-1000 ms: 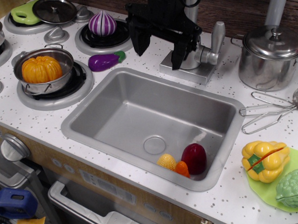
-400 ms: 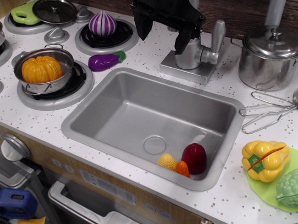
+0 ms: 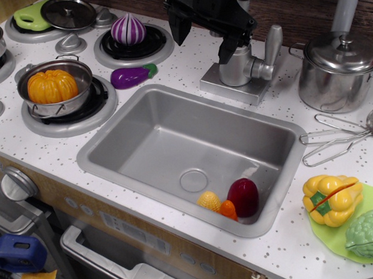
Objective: Turn faucet front to left
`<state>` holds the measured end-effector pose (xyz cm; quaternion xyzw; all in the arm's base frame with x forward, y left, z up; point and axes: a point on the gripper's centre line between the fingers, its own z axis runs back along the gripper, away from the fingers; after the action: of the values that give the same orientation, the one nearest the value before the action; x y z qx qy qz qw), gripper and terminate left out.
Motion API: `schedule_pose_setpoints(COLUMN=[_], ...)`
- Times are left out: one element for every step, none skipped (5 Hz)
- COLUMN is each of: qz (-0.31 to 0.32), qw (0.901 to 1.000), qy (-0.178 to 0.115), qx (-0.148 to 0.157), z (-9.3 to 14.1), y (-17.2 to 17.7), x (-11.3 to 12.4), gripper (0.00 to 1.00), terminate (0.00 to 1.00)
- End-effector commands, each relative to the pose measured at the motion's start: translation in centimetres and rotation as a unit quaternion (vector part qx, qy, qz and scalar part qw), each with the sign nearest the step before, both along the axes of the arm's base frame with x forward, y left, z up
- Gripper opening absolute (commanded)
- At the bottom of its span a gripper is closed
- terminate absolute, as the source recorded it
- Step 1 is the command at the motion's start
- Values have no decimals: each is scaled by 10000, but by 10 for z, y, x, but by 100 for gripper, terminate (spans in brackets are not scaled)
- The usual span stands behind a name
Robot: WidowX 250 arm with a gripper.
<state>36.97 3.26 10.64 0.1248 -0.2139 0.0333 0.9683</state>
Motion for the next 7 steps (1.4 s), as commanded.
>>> schedule_pose_setpoints(qz=[332,480,633,689,606,208,36], qw=[9966,9945,9909,9872,9855,9867,9853], qy=[-734,-906,-1121,-1301,-1393,-1462,-1537], qx=[151,226,392,612,753,673,742], z=[10,11,11,9,5,0,4], y=[10,8,10,19,33,54,70], x=[11,11,14,14,14,11,20], gripper=[100,100,0,0,0,0,0], terminate=[0,0,0,0,0,0,0])
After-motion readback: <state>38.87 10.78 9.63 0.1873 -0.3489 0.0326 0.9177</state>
